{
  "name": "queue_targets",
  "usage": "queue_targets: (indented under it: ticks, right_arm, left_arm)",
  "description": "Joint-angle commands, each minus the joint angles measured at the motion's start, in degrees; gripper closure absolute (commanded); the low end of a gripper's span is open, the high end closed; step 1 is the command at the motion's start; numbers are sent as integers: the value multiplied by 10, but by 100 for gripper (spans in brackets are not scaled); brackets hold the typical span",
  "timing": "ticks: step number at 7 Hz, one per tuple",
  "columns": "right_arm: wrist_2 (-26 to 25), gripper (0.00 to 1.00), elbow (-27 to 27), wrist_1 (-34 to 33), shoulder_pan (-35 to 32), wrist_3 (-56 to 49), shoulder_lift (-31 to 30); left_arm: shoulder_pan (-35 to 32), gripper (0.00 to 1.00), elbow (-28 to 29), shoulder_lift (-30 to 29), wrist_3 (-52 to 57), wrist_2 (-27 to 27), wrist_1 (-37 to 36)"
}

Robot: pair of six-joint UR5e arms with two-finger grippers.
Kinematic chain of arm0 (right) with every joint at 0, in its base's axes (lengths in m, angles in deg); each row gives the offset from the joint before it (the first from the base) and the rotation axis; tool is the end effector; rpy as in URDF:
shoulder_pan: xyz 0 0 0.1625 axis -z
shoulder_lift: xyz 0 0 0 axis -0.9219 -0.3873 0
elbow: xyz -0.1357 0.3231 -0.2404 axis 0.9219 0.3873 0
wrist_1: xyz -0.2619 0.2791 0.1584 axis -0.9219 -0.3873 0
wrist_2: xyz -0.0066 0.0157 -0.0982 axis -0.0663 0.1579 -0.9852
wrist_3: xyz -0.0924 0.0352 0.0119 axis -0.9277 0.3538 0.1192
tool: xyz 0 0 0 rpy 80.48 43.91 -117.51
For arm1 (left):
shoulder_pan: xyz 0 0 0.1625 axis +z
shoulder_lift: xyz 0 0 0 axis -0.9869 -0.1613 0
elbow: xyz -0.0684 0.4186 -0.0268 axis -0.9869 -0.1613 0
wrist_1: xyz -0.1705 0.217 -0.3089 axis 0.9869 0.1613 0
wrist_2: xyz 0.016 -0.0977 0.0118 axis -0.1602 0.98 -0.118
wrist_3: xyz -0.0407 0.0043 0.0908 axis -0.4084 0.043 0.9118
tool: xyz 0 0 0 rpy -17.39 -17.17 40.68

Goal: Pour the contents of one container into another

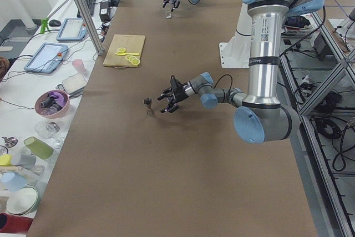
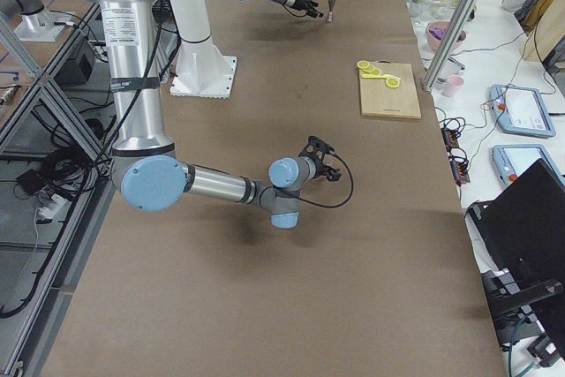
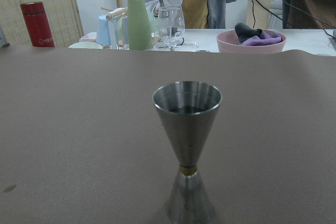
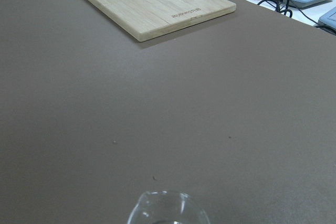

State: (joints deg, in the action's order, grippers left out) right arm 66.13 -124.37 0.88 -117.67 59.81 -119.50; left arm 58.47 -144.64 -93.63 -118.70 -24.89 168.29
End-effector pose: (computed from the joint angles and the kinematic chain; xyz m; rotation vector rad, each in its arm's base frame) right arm -0.2471 -0.4547 0.6206 1.1339 -1.0183 -0.5006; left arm 0.3925 -0.3848 0.5316 0.9271 0.5035 -0.6654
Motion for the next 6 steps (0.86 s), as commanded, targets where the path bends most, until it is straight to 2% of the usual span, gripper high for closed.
queue_targets:
  ticks: [1,4,6]
  right_arm:
    - [-11,1,0,18,15,9,-8]
    - [-30,1,1,28,33,24,-10]
    - [-38,1,11,28,36,26,-7]
  left_arm:
    - [-17,2,14,-8,1,0,4]
    - [-20,2,22,-25,1,-6,-3]
    - [-20,2,57,-48,2,-41,-3]
